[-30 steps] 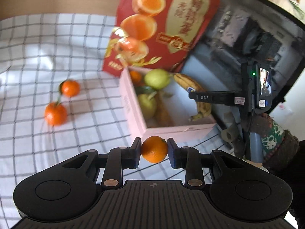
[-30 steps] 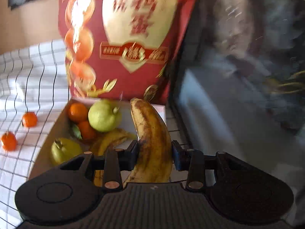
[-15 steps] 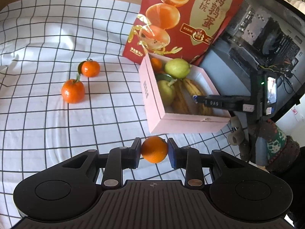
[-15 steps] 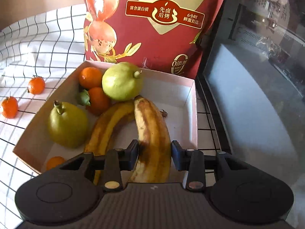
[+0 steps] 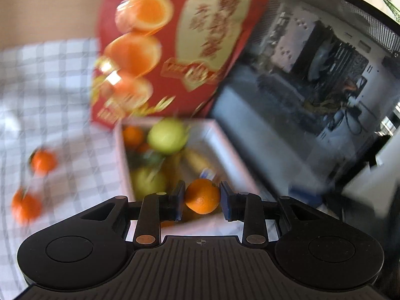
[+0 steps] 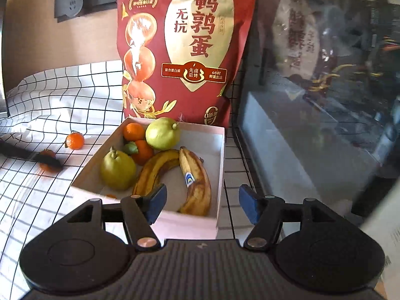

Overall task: Organize fruits
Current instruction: 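Drop the small orange into the box with the left tool and withdraw both tools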

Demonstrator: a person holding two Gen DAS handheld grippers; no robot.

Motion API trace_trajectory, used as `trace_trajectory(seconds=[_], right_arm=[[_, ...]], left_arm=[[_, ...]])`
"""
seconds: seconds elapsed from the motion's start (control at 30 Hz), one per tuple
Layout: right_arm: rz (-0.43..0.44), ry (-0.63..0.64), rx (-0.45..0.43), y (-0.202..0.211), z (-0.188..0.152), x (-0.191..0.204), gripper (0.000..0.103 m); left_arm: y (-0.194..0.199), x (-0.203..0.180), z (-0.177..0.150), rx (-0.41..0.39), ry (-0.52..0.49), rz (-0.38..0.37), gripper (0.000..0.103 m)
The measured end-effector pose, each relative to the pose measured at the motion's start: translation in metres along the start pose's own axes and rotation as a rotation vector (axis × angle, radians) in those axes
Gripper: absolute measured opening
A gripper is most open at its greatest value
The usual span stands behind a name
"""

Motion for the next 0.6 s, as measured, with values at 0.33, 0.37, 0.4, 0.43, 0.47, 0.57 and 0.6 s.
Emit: trace_trajectory(seconds=[0.33, 0.37, 0.4, 0.43, 0.47, 0.57, 0.6], right_arm=[[0.021, -0.023, 0.076, 0.024, -0.036, 0.01, 0.066], [0.025, -0.026, 0.084, 0.025, -0.04, 0.013, 0.066], [0.035, -0.03, 0.091, 0.024, -0.042, 0.015, 0.066], [0.048, -0.033, 0.097, 0.023, -0.043, 0.019, 0.066], [0.062, -0.037, 0.101, 0.021, -0.044, 0.023, 0.066], [0.108, -0.032, 0.113, 0.014, -0.044, 0.039, 0.066], [0.125, -0.025, 0.116, 0.011, -0.044, 0.046, 0.066]], left_arm=[[-0.036, 0.019, 0.004, -0.034, 0.07, 0.044, 0.034], [-0.031, 0.026, 0.001, -0.033, 0.053, 0.076, 0.034], [-0.023, 0.033, -0.004, -0.032, 0.039, 0.113, 0.034], [-0.014, 0.042, -0.011, -0.031, 0.033, 0.15, 0.034], [-0.008, 0.05, -0.016, -0.032, 0.037, 0.176, 0.034], [0.018, 0.078, -0.031, -0.044, 0.072, 0.266, 0.034], [0.027, 0.087, -0.037, -0.047, 0.079, 0.306, 0.034]])
Point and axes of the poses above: each gripper's, at about its wrist camera, not at the fingertips, and y roughly against the way its jaws point, x to its left, z to its top, the point moved 6 cm from there along -y, roughly the way its jaws point, and after that the axes turned 12 degrees about -x, right-handed, at the moved point
